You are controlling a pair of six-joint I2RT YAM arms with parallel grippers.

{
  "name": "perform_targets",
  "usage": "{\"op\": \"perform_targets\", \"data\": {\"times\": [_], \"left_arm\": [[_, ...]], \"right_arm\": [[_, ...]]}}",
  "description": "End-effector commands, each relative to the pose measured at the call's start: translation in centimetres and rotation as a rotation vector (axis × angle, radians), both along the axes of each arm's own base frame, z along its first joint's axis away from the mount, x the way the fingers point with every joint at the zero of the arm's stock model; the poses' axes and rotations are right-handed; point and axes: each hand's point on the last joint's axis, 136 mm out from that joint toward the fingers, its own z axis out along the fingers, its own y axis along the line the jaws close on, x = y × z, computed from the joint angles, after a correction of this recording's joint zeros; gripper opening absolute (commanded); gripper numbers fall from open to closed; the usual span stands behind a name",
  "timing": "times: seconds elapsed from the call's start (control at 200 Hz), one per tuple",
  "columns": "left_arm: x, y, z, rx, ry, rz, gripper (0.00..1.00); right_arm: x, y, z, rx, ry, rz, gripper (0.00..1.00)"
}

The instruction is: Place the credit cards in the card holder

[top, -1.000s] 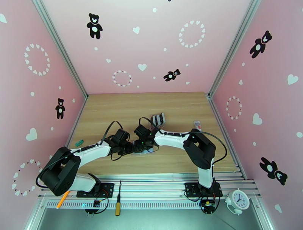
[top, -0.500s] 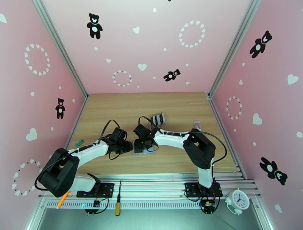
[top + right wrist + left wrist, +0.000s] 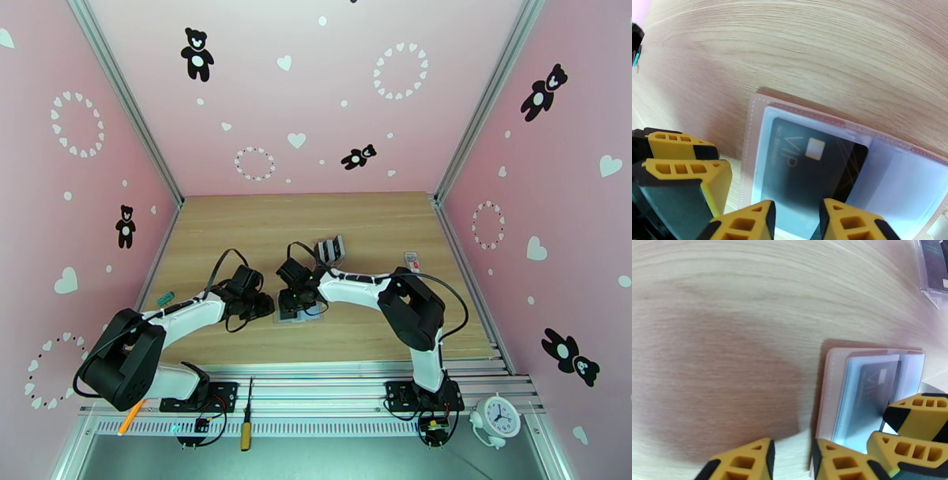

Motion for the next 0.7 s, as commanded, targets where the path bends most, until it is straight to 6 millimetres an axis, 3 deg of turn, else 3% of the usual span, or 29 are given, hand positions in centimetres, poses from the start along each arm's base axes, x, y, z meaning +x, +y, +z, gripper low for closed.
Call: {"op": "perform_targets", "data": {"times": [0.0,0.35,0.696], "left_arm": [[0.3,0.0,0.0,-0.002,-0.003,-0.006,0.31],[0.4,-0.8,0.0,-0.044,0.006,-0.015,0.27],[0.6,-1.6,-0.2,-0.069,0.013,-0.025,0.26]], "right_arm": [[0.5,-0.9,1.3,-0.018,-0.033,-0.004,0.36],[0.4,-1.8,0.5,-0.038,-0.018,-0.009,0.36],[-0.2,-0.9,0.9,0.013,0.005,-0.001,0.36]]}}
